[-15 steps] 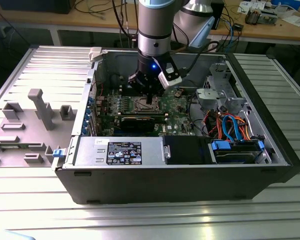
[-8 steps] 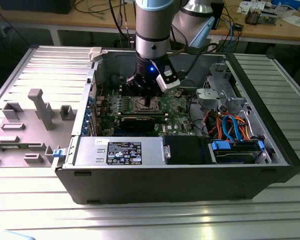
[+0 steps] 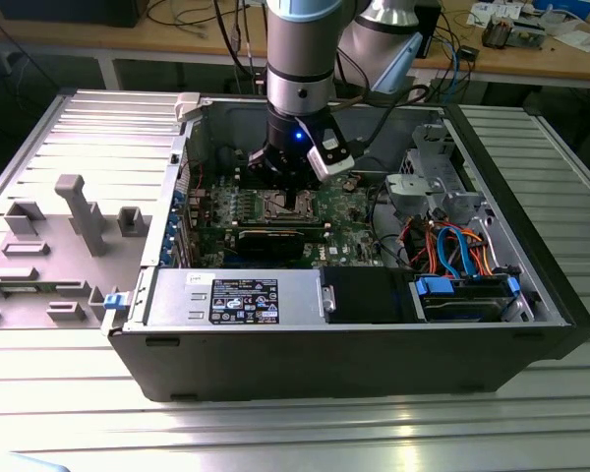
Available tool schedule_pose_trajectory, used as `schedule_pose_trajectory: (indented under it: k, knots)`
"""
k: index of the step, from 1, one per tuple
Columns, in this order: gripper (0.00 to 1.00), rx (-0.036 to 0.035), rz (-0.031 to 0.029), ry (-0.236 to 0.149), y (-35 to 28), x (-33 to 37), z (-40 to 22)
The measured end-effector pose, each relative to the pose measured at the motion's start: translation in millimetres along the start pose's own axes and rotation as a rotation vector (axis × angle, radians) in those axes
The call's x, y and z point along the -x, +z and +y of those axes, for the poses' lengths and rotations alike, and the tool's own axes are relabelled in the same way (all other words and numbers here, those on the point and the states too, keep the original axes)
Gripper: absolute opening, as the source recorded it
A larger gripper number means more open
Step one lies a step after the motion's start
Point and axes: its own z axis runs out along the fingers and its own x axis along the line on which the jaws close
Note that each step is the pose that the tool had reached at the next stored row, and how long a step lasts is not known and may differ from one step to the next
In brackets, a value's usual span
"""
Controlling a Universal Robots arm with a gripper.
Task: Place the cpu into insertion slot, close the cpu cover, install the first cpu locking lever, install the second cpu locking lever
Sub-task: 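Install the second cpu locking lever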
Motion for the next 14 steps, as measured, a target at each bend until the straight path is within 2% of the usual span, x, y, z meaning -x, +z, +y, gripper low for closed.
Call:
schedule_pose_trajectory:
  k: [14]
  knots:
    - [0.11,0.0086,-0.0002,0.000,0.0,0.0,0.0]
